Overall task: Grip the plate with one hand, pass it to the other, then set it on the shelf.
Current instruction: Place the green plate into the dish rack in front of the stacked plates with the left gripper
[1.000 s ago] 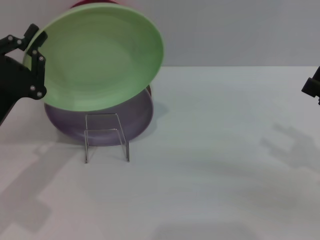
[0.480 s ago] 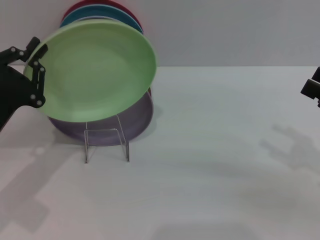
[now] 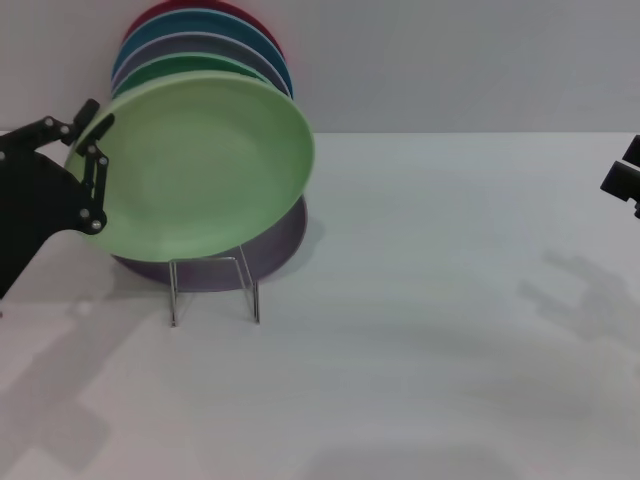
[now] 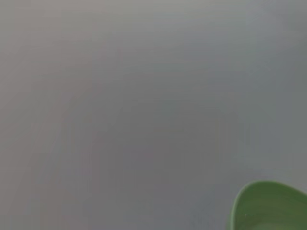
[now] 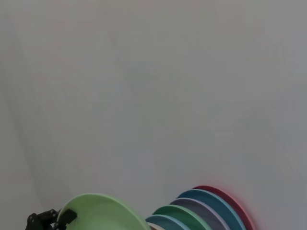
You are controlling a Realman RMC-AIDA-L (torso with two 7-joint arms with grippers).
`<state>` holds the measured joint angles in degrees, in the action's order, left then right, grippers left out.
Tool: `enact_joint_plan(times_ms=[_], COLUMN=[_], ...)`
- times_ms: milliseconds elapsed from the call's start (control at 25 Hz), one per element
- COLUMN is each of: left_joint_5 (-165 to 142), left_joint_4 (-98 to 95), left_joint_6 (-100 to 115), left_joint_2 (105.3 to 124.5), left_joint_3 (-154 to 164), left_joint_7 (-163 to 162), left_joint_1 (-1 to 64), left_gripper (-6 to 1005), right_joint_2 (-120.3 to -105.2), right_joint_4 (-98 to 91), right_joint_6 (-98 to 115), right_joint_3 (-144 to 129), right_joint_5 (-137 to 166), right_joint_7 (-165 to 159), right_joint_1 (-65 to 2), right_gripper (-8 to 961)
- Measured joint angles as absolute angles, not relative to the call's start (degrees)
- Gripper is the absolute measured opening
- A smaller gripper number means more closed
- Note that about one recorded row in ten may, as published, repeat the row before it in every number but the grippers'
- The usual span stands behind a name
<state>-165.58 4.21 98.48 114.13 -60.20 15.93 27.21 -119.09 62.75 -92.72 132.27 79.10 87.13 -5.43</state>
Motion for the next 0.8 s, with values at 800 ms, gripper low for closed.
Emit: enact_joint_plan(times_ms=[800], left_joint_5=[-165.52], left_joint_4=[3.83], left_joint_6=[95.57], left_joint_2=[117.23], left_joint_3=[-60.53], left_joint_7=[23.07], left_joint_1=[26.53], left_gripper=[138], right_joint_2=[-119.09], right_joint_4=[62.75], right_joint_6=[-92.82], right_joint_3=[132.27], right_joint_5=[79.27], right_joint_7=[87.46], right_joint_1=[-5.60], right_gripper=[755])
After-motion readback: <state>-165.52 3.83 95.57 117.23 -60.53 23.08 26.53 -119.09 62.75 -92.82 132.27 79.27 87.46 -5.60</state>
